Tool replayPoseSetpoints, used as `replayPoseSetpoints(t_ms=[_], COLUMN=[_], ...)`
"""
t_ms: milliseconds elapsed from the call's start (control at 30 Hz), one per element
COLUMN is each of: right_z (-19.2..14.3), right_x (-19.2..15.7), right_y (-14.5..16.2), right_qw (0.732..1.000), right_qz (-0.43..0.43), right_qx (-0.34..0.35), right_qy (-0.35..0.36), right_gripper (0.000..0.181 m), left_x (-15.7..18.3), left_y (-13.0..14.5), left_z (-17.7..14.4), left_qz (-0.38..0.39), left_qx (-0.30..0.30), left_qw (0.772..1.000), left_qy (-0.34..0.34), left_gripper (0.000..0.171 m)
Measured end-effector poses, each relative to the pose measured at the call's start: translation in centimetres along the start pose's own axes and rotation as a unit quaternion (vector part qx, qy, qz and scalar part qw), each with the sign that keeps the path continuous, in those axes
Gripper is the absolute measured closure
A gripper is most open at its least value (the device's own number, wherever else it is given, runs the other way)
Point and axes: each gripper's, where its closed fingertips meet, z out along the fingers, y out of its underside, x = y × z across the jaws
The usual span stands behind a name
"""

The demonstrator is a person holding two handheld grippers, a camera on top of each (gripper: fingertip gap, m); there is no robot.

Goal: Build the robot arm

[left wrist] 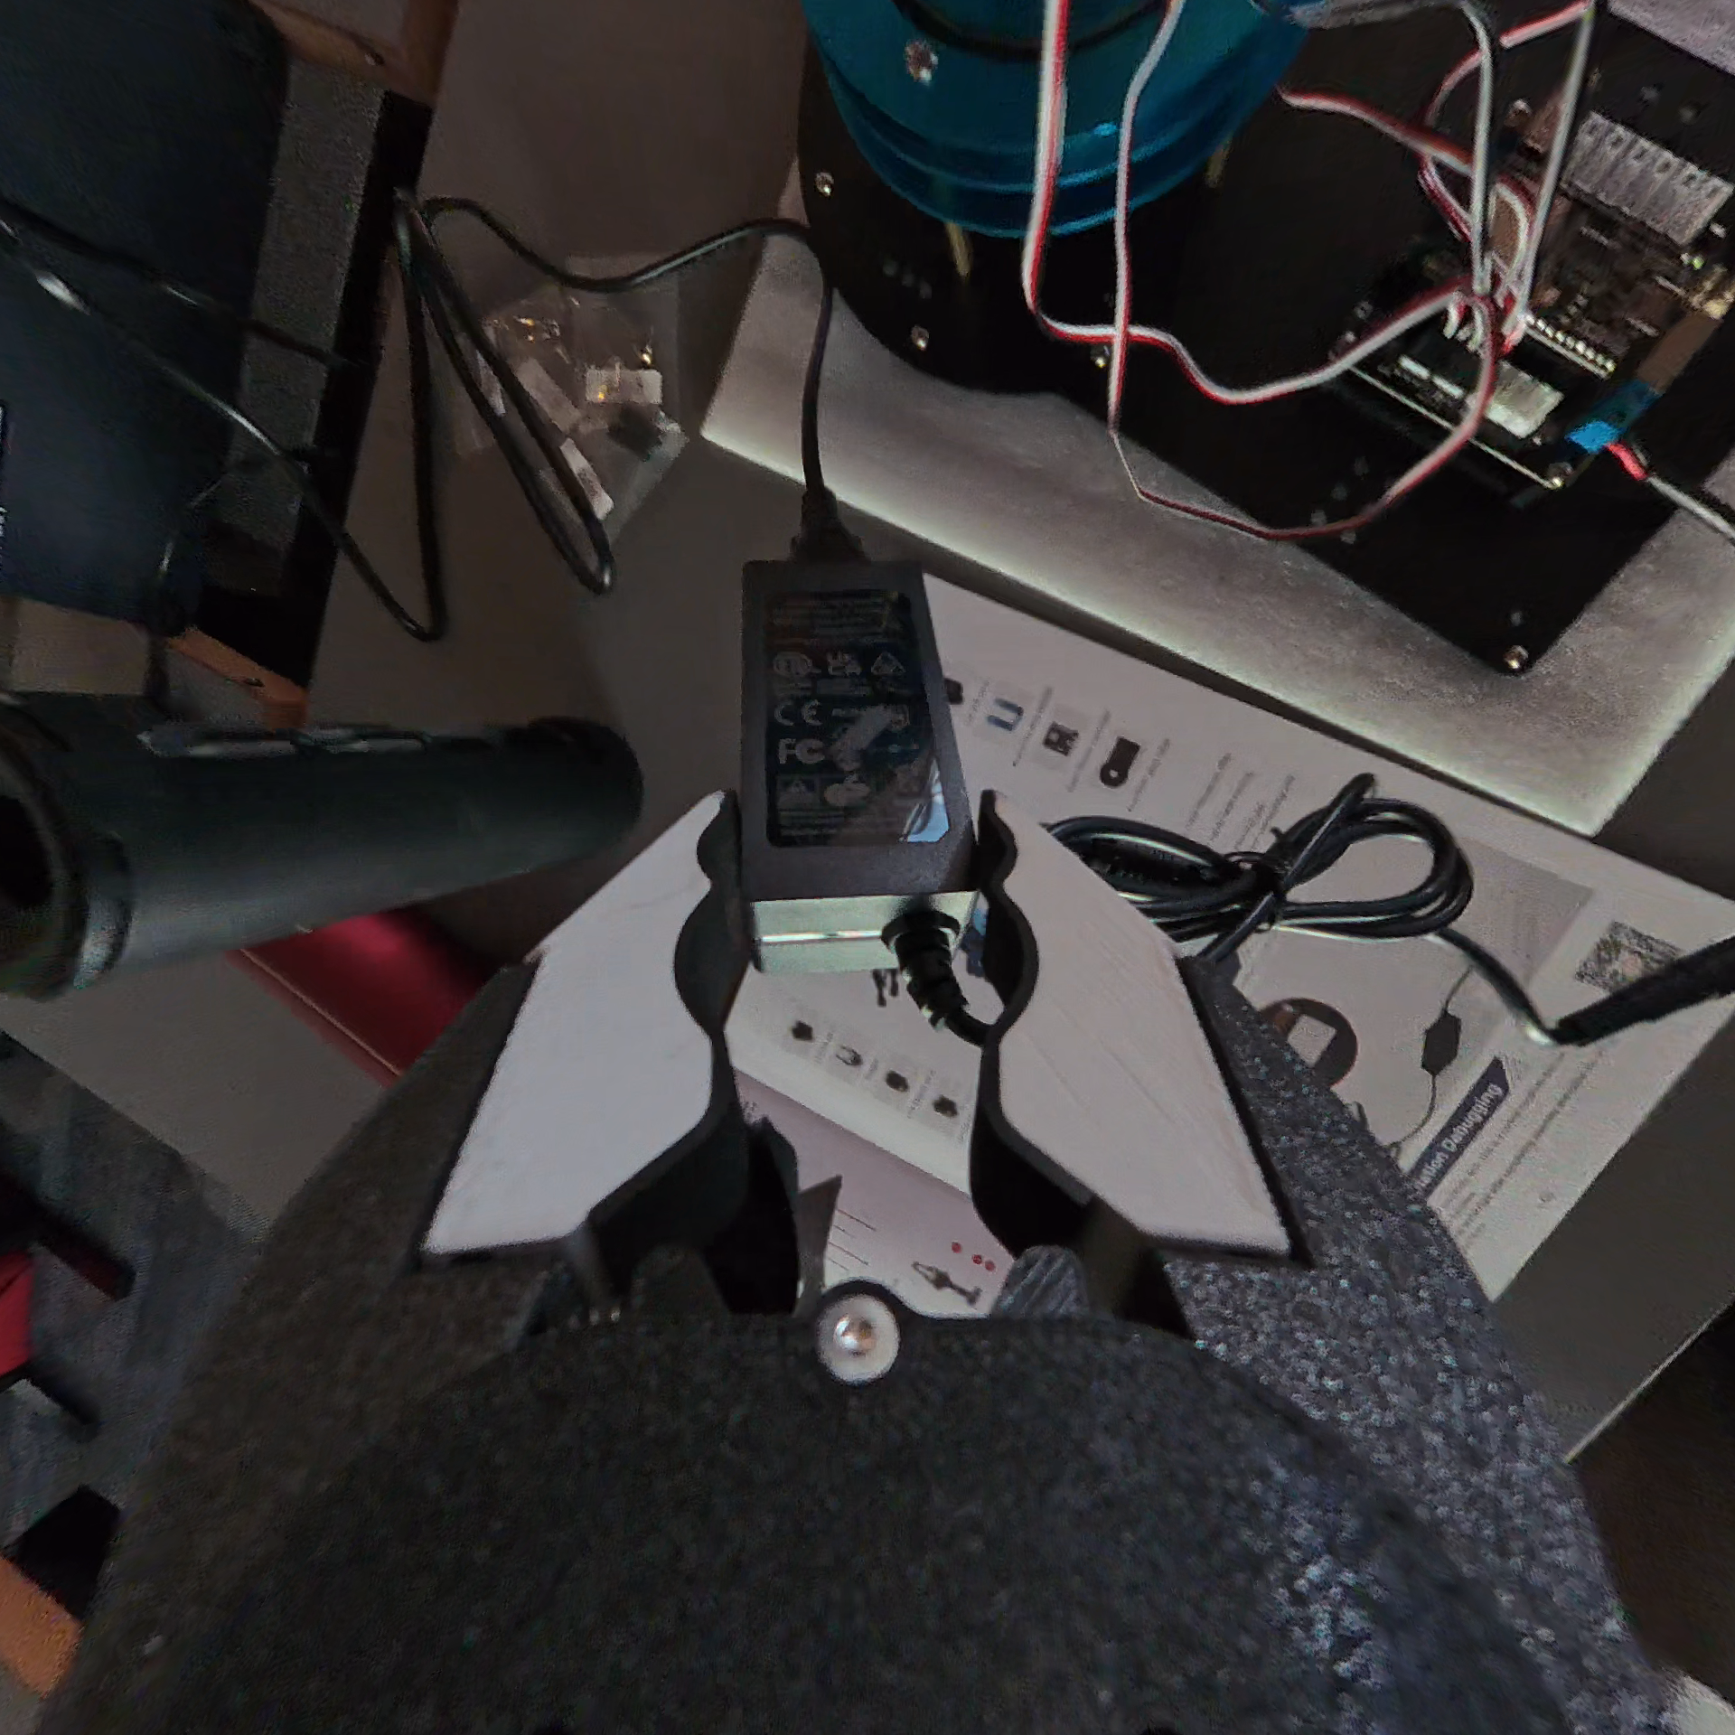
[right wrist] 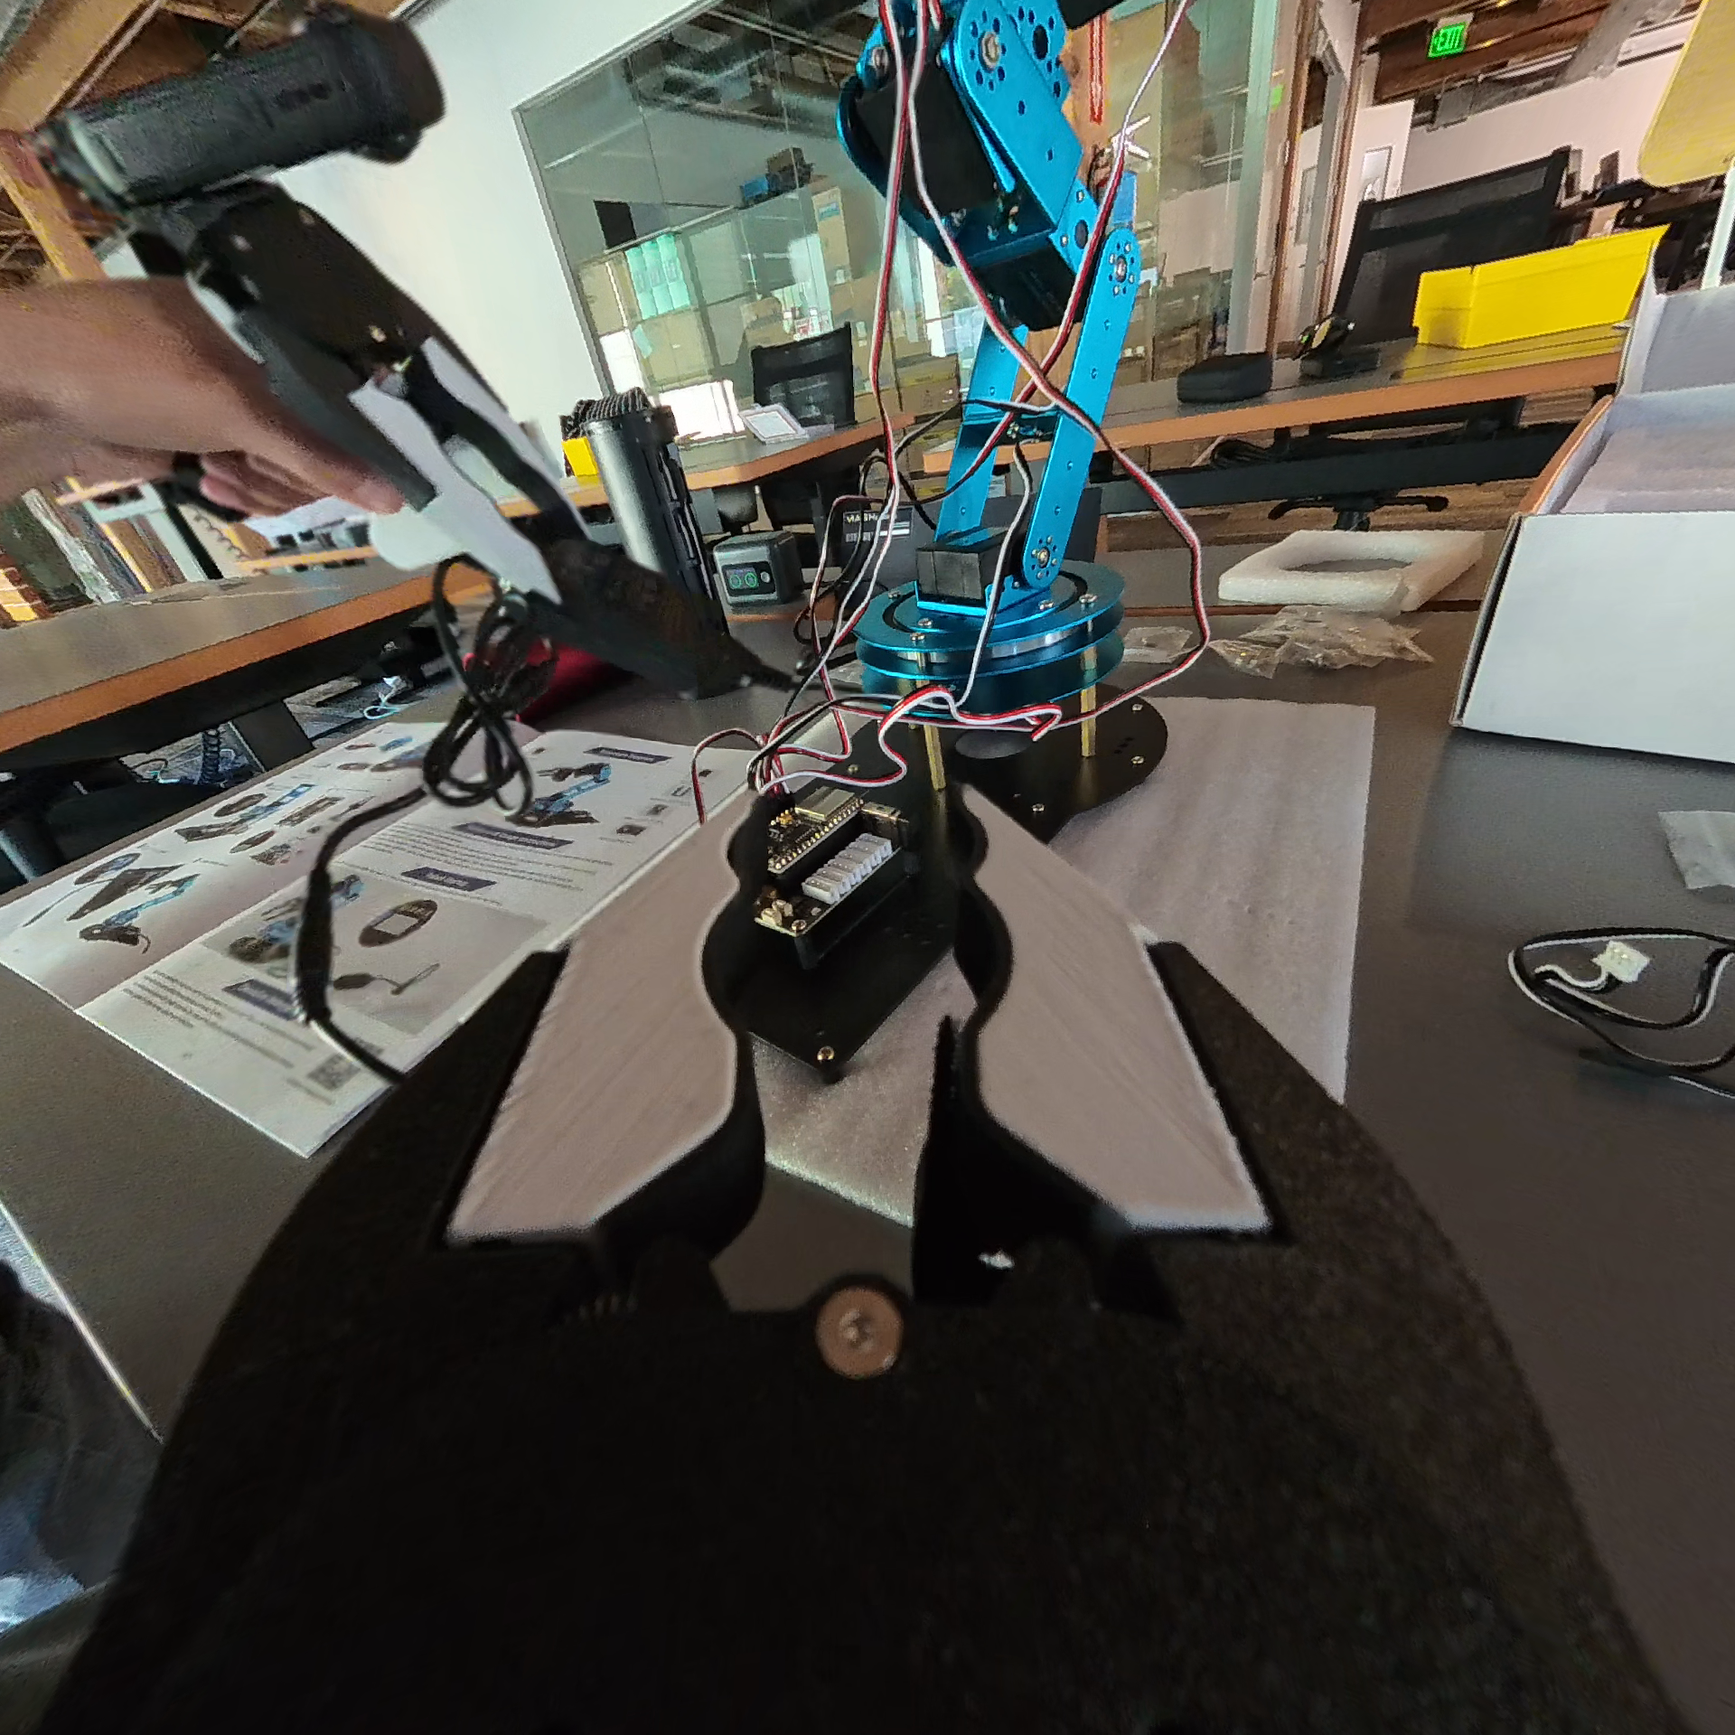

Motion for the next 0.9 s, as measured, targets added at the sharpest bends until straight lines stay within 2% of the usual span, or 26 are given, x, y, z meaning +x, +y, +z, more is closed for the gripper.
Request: replayPoseSetpoints(t_ms=[133,267,333,600,800,900], right_z=[0.1,0.3,0.3,0.3,0.5,0.5], right_x=[0.1,0.1,0.2,0.2,0.1,0.1], right_y=[0.1,0.3,0.3,0.3,0.5,0.6], right_qw=[1.000,1.000,1.000,1.000,1.000,1.000], right_qz=[0.004,0.005,0.006,0.015,0.012,0.011], right_qx=[-0.005,-0.009,-0.012,-0.010,-0.018,-0.018], right_qy=[0.002,0.001,0.001,-0.004,-0.004,-0.003], right_gripper=[0.145,0.145,0.145,0.145,0.145,0.145], left_x=[-0.6,-1.3,-1.9,-2.7,-2.1,-2.3], left_y=[-1.8,-3.3,-3.4,2.5,4.0,4.0], left_z=[0.4,-0.4,0.3,7.8,9.7,9.6], left_qz=[-0.022,0.009,0.029,0.024,0.020,0.009], left_qx=[-0.001,0.004,0.010,-0.006,0.028,0.054], left_qw=[0.999,1.000,0.999,0.998,0.998,0.997], left_qy=[0.038,0.026,0.022,0.063,0.061,0.049], left_gripper=[0.122,0.123,0.122,0.122,0.121,0.122])
